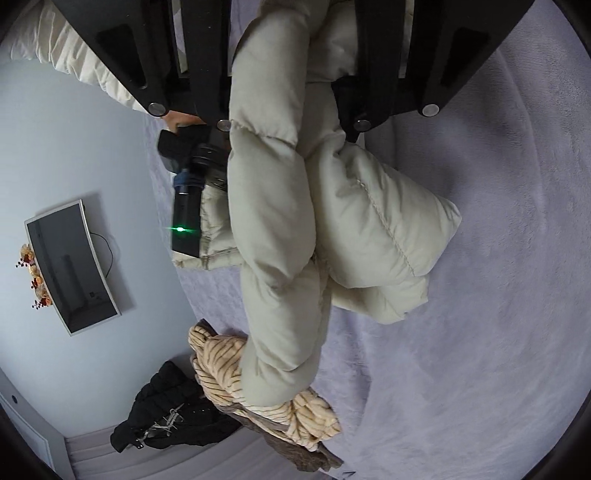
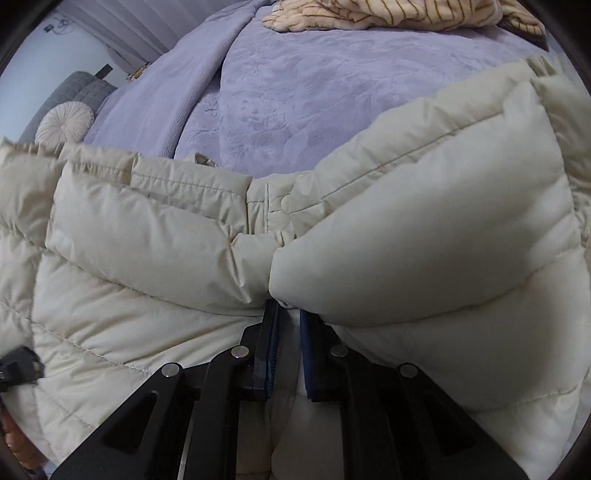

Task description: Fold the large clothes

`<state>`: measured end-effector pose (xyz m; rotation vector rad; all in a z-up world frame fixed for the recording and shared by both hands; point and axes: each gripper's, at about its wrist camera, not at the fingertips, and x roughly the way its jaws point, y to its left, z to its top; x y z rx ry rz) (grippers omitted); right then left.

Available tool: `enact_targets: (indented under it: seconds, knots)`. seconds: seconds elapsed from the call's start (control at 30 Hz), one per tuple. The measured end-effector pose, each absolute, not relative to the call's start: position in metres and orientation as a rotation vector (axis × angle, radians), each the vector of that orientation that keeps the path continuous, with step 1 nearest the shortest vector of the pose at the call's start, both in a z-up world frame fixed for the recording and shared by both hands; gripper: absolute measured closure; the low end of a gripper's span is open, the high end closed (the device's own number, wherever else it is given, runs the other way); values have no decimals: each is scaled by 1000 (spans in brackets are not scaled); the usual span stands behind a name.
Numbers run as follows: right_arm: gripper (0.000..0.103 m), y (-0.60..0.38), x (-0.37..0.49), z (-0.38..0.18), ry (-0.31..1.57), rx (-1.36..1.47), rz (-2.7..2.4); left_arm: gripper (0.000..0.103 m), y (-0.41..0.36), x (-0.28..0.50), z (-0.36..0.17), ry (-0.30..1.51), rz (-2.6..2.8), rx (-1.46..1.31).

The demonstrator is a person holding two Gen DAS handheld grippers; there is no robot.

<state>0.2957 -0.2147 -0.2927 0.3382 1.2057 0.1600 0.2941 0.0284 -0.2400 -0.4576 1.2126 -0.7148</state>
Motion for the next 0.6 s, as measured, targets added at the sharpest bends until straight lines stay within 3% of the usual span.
enact_targets:
  seconds: [0.4,0.6]
  knots:
    - [92,-230,291,-289,1191,473,193,75,-25,279,-205,1199,-688,-342]
    - [89,-259,266,-234,1162,535,204,75,-14,283,-208,1218,-619,-358]
